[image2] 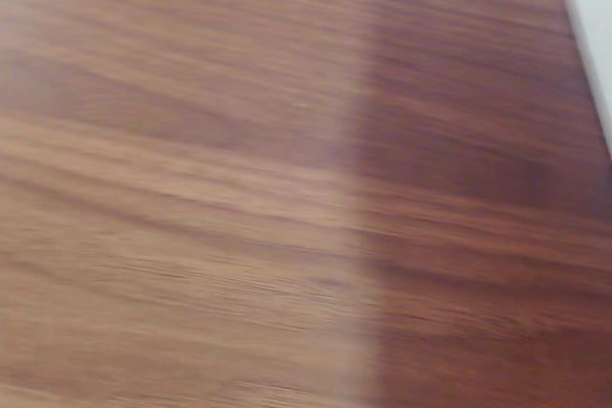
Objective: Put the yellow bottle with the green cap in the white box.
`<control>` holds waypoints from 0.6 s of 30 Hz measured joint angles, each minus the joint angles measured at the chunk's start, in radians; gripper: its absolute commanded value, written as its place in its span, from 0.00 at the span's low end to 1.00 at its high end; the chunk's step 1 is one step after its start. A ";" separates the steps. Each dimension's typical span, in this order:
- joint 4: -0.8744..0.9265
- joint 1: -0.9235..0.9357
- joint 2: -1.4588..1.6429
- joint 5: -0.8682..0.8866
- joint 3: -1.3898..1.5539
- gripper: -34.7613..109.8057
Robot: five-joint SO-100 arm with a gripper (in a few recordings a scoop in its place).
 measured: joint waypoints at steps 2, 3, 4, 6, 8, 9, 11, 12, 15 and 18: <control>0.021 -0.003 0.002 0.060 -0.005 0.24; 0.026 0.005 0.002 0.081 -0.005 0.24; 0.028 0.008 0.002 0.094 -0.005 0.24; 0.041 -0.005 0.002 0.123 -0.006 0.24; 0.043 -0.002 0.002 0.129 -0.008 0.24; 0.043 0.003 0.002 0.132 -0.008 0.24; 0.043 0.002 0.002 0.132 -0.008 0.24; 0.043 0.000 0.002 0.132 -0.008 0.24; 0.043 0.000 0.003 0.132 -0.008 0.24; 0.043 0.000 0.003 0.132 -0.008 0.24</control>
